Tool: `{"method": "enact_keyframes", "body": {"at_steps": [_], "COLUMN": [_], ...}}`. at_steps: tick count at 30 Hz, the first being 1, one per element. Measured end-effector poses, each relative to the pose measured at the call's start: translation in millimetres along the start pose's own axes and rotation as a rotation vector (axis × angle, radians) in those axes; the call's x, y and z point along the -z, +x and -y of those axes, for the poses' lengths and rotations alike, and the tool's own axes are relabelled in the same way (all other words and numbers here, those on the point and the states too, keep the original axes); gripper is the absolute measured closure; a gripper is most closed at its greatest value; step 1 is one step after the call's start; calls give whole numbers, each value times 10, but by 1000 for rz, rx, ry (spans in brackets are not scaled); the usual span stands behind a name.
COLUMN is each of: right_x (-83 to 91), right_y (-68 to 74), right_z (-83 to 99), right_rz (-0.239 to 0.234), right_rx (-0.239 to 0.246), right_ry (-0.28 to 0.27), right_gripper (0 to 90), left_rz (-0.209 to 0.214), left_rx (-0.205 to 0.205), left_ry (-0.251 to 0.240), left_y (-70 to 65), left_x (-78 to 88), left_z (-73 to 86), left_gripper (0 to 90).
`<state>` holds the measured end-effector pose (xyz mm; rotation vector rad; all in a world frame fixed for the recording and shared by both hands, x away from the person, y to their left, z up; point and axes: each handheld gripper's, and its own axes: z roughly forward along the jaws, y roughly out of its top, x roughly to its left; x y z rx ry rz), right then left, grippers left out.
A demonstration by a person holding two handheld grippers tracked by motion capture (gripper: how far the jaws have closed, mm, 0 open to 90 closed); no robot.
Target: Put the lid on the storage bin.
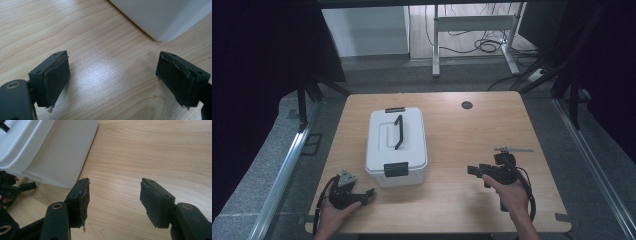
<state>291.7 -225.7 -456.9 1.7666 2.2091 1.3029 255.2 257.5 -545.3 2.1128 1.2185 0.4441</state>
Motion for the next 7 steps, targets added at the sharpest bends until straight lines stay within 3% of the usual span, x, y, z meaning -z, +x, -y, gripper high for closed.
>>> {"method": "enact_keyframes", "body": {"at_steps": [7], "right_x": [-2], "right_y": [-58], "right_z": [82], "right_rz": [-1], "right_rx": [17], "right_ry": [-4], "right_gripper": [388], "left_rz": [-4], "left_rx": [4], "left_ry": [2], "left_y": [-3], "left_x": [-14], "left_z": [-17], "left_gripper": [117]}}
